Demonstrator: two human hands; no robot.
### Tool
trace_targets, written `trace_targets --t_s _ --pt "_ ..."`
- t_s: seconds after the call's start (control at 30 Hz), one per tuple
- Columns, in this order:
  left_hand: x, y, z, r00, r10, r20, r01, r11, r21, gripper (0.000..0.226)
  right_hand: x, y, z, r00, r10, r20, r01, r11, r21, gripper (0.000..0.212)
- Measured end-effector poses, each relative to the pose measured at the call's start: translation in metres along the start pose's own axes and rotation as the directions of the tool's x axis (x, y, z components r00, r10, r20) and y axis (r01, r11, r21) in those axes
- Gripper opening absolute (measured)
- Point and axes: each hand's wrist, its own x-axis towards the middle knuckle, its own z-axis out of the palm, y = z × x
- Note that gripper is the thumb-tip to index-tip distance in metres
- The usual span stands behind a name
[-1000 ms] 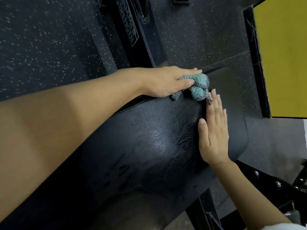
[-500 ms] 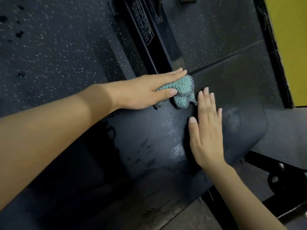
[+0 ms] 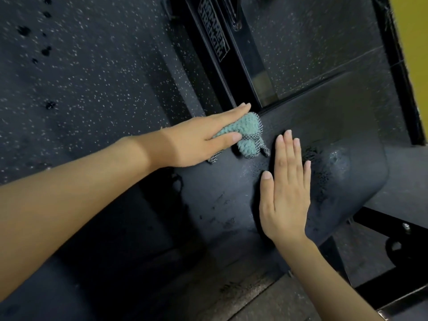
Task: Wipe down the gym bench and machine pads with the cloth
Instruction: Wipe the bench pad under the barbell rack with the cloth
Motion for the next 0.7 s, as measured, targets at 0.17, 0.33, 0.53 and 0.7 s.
trace_targets --t_s 0.17,0.33,0.53,0.7 --pt "0.021 0.01 0.003 0.999 0.034 -0.02 -0.032 0.998 0.057 0.06 0.0 0.0 -0.001 1.0 0.001 -0.004 -0.001 1.0 0.005 0.058" --pt "0.0 0.002 0.0 0.996 0.093 0.002 -0.093 0.992 0.081 0.059 0.001 0.0 -0.001 1.0 0.003 -0.007 -0.003 1.0 0.019 0.058" --pt "-0.047 -0.015 -0.007 0.996 0.082 0.044 -0.084 0.995 0.044 0.057 0.0 0.001 0.0 1.0 0.0 -0.009 0.0 1.0 0.021 0.058" --pt "-0.072 -0.026 -0.01 0.99 0.127 0.055 -0.131 0.988 0.079 0.057 0.0 0.002 0.0 1.0 0.005 -0.01 -0.005 1.0 0.012 0.058"
